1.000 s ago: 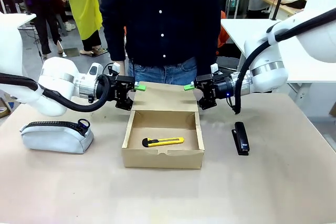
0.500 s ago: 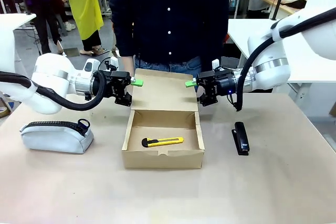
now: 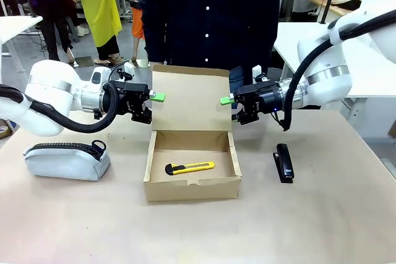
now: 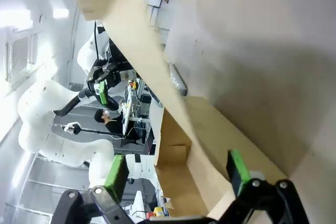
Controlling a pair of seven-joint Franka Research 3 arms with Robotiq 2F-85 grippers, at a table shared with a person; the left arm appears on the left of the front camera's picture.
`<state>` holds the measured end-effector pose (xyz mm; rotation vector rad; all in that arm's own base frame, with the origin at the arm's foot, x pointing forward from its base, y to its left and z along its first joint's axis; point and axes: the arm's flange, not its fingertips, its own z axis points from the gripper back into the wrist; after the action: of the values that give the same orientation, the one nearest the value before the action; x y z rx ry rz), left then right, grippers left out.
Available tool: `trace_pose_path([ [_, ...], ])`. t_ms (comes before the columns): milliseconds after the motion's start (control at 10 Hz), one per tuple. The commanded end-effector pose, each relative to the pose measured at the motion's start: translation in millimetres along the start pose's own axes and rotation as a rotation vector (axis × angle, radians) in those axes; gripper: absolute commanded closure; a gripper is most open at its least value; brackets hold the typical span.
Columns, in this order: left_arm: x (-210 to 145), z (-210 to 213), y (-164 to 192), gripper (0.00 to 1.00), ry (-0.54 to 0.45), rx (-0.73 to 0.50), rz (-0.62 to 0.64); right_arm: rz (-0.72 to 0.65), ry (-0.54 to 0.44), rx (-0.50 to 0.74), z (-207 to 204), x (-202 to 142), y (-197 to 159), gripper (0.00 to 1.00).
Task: Pack the item into the box.
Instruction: Close the Mailer Box.
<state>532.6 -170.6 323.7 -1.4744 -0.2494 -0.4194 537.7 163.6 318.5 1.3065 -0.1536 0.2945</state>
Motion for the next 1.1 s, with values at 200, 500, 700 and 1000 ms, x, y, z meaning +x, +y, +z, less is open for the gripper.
trace_pose_path([
  [200, -20, 10, -17, 0.00, -0.077, -0.024, -0.079, 0.129, -0.032, 0.069, 17, -27, 15, 0.00],
  [500, -13, 8, -15, 0.00, -0.041, -0.013, -0.053, 0.075, 0.001, 0.039, 10, -13, 11, 0.00],
  [700, -13, 8, -15, 0.00, -0.041, -0.013, -0.053, 0.075, 0.001, 0.039, 10, -13, 11, 0.00],
  [1000, -13, 8, -15, 0.00, -0.041, -0.013, -0.053, 0.075, 0.001, 0.039, 10, -13, 11, 0.00],
])
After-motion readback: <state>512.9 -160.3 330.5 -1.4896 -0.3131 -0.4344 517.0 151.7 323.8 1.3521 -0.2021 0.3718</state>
